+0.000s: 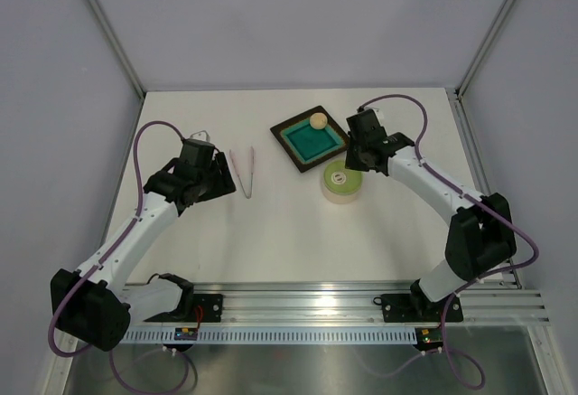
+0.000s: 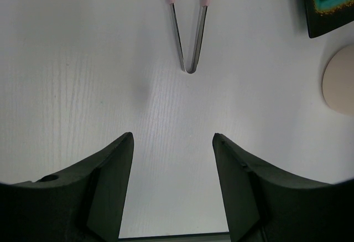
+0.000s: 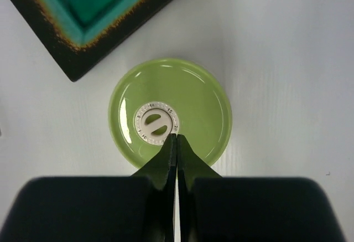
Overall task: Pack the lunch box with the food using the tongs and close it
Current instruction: Close the box lid on the packing box, then reset both arms
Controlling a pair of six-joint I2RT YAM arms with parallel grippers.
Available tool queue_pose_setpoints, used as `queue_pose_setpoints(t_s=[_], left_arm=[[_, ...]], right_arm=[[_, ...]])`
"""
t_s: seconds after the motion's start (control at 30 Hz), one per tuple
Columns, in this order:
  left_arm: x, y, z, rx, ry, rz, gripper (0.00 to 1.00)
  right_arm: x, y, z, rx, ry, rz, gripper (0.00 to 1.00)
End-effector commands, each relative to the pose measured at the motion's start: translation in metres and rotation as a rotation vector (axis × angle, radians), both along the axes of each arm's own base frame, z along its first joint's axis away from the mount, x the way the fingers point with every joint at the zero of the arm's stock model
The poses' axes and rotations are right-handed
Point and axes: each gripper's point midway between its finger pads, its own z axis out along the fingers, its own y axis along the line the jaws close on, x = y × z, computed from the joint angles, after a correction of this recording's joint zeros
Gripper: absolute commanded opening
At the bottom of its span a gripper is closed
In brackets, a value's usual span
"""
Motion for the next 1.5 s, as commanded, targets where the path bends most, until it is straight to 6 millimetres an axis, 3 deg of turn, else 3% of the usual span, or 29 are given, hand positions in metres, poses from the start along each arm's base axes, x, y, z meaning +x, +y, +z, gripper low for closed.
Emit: queue_pose_setpoints(t_s=[0.0, 0.1, 0.33, 0.43, 0.57, 0.7, 0.9, 0.93, 1.03, 1.07, 1.13, 1.2, 1.27, 1.4, 1.47], left_arm=[[0.007, 0.003, 0.011, 0.006, -0.056, 0.008, 0.62], [0.008, 0.002, 0.012, 0.005, -0.057, 0.005, 0.62], [0.01, 0.001, 0.013, 0.0, -0.06, 0.004, 0.63], [0.009, 0.001, 0.012, 0.001, -0.055, 0.002, 0.62], [0.01, 0.0, 0.014, -0.002, -0.06, -0.003, 0.62], [0.01, 0.0, 0.015, -0.003, -0.063, -0.005, 0.62], [0.01, 0.001, 0.016, 0.0, -0.064, 0.0, 0.63], [0.01, 0.0, 0.016, 0.0, -0.064, -0.002, 0.63], [0.011, 0.001, 0.018, 0.001, -0.067, -0.005, 0.63], [0.011, 0.0, 0.018, 0.0, -0.067, -0.01, 0.63], [0.011, -0.002, 0.019, -0.002, -0.07, -0.018, 0.66], [0.012, -0.002, 0.021, -0.003, -0.073, -0.021, 0.79], [0.012, -0.003, 0.023, -0.004, -0.075, -0.028, 0.84], [0.012, -0.002, 0.028, -0.005, -0.09, -0.033, 0.99], [0.012, -0.002, 0.033, -0.005, -0.101, -0.032, 0.99]], right_arm=[[0.009, -0.008, 0.053, -0.009, -0.136, -0.026, 0.0], [0.008, -0.012, 0.042, -0.023, -0.116, -0.038, 0.0], [-0.004, -0.009, -0.027, -0.033, 0.026, -0.032, 0.0], [-0.01, -0.01, -0.038, -0.039, 0.057, -0.035, 0.0], [-0.009, -0.012, -0.021, -0.036, 0.027, -0.034, 0.0], [-0.002, -0.014, 0.024, -0.027, -0.064, -0.035, 0.0], [0.002, -0.037, 0.088, -0.071, -0.214, -0.093, 0.02], [0.0, -0.045, 0.098, -0.09, -0.239, -0.113, 0.05], [-0.002, -0.065, 0.119, -0.099, -0.286, -0.163, 0.49], [-0.002, -0.078, 0.123, -0.1, -0.294, -0.195, 0.7], [-0.005, -0.094, 0.129, -0.095, -0.313, -0.238, 0.82], [-0.007, -0.118, 0.127, -0.103, -0.313, -0.297, 0.97], [-0.011, -0.132, 0.13, -0.088, -0.323, -0.339, 1.0], [-0.019, -0.164, 0.115, -0.02, -0.286, -0.448, 0.99], [-0.023, -0.169, 0.109, -0.018, -0.277, -0.476, 0.99]])
